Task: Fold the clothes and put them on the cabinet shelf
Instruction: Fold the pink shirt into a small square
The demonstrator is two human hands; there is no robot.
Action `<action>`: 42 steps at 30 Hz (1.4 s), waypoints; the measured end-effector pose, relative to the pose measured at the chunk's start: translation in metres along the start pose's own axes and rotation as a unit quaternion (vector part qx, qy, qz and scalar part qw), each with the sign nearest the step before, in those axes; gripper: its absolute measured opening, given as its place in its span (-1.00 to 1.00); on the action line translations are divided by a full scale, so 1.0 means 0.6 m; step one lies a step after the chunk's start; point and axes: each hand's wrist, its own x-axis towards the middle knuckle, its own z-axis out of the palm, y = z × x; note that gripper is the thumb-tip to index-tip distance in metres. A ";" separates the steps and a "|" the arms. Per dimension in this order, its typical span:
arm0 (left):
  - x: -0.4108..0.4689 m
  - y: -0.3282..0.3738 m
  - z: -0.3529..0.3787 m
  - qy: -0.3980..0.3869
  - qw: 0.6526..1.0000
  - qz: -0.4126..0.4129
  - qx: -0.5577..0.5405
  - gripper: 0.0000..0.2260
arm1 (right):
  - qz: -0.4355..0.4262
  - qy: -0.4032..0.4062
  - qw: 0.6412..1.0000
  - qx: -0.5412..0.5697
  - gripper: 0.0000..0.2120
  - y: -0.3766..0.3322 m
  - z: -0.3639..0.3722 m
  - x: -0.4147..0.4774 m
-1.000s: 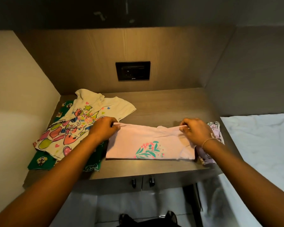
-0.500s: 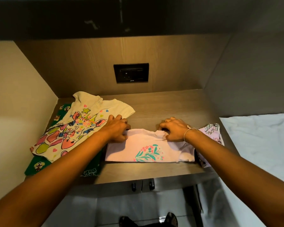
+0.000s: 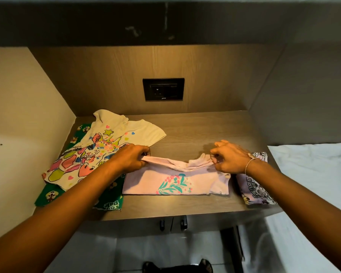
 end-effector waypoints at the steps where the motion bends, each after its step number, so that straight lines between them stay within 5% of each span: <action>1: 0.001 -0.002 0.001 0.001 1.000 -0.003 -0.004 -0.86 | 0.009 -0.012 1.000 0.024 -0.88 0.002 -0.002 0.002; 5: 0.007 0.000 0.007 0.023 1.000 -0.003 -0.003 -0.84 | 0.041 -0.032 0.992 0.114 -0.79 -0.006 0.002 0.017; 10: 0.014 0.006 0.012 0.028 0.999 -0.021 0.008 -0.80 | -0.052 -0.051 0.997 0.012 -0.21 -0.049 0.019 0.077; 22: 0.009 -0.005 0.012 0.058 0.991 -0.099 0.074 -0.76 | 0.012 -0.081 0.996 -0.040 -0.62 0.014 0.025 0.111; 28: 0.004 -0.002 0.015 0.091 0.989 -0.080 0.089 -0.78 | 0.082 -0.054 0.991 0.093 -0.78 0.020 0.020 0.082; 35: -0.055 0.007 0.023 0.186 0.972 0.081 0.120 -0.84 | -0.048 0.200 0.978 -0.025 -0.76 -0.002 0.053 0.009; 39: -0.087 0.010 0.048 0.056 0.983 0.040 0.170 -0.70 | -0.020 0.082 0.993 -0.085 -0.56 0.005 0.074 -0.020; 42: -0.108 0.025 0.069 0.056 0.984 -0.024 0.166 -0.59 | -0.017 0.067 0.995 -0.075 -0.58 0.005 0.050 -0.019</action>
